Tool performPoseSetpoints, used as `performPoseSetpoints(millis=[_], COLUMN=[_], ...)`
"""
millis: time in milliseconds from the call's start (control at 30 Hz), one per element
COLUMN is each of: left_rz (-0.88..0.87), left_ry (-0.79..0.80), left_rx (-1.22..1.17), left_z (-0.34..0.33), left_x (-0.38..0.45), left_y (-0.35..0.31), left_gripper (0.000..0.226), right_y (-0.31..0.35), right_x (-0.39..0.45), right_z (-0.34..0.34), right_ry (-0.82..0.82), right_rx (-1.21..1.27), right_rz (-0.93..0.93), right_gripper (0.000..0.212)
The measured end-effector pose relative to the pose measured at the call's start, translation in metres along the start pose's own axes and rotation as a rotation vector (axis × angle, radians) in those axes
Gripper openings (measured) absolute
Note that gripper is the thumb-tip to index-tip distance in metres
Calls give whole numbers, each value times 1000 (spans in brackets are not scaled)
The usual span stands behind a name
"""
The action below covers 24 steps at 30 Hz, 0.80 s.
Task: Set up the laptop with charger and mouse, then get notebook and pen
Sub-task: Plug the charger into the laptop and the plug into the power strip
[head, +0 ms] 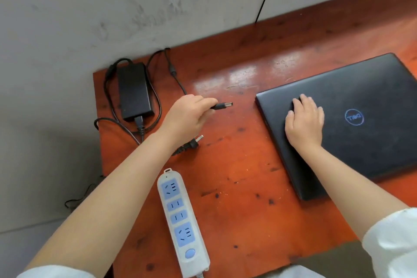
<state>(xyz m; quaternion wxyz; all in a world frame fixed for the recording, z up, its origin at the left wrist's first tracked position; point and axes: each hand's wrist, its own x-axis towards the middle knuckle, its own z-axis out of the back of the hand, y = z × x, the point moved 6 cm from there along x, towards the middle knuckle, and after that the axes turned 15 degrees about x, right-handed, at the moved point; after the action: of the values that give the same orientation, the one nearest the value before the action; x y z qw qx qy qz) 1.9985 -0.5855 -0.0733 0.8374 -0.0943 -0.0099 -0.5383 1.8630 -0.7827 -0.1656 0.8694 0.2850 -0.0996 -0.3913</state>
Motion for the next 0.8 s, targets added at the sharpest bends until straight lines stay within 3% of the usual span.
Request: performPoseSetpoints(millis=[100,233,333,400,567,633,800], left_rz=[20,482,487,493,440,524,630], left_ry=[-20,39,352,421,227,188,79], left_rx=[-120,-464,-346,-301,-254,-254,-584], left_z=[-14,-44,-74,-84,-64,-50,-8], left_x=[30,43,34,32,34,18,-29], left_y=[-38,-21,-14,-20,-56,-48,-45], left_gripper=[23,18,21,23,23,23,27], right_y=[-3,-8,-8,-9,-8,-8,-4], right_x=[4,5,6,6,6,5,4], right_z=[-3,-2,-4,-6,-7,-7,-5], right_ry=[4,-3,7,9,7,11,16], right_rx=[7,78,76,62,38,35,38], right_rz=[4,-2,8,7,29,35,46], right_gripper=[38,36,36,37,37,36,35])
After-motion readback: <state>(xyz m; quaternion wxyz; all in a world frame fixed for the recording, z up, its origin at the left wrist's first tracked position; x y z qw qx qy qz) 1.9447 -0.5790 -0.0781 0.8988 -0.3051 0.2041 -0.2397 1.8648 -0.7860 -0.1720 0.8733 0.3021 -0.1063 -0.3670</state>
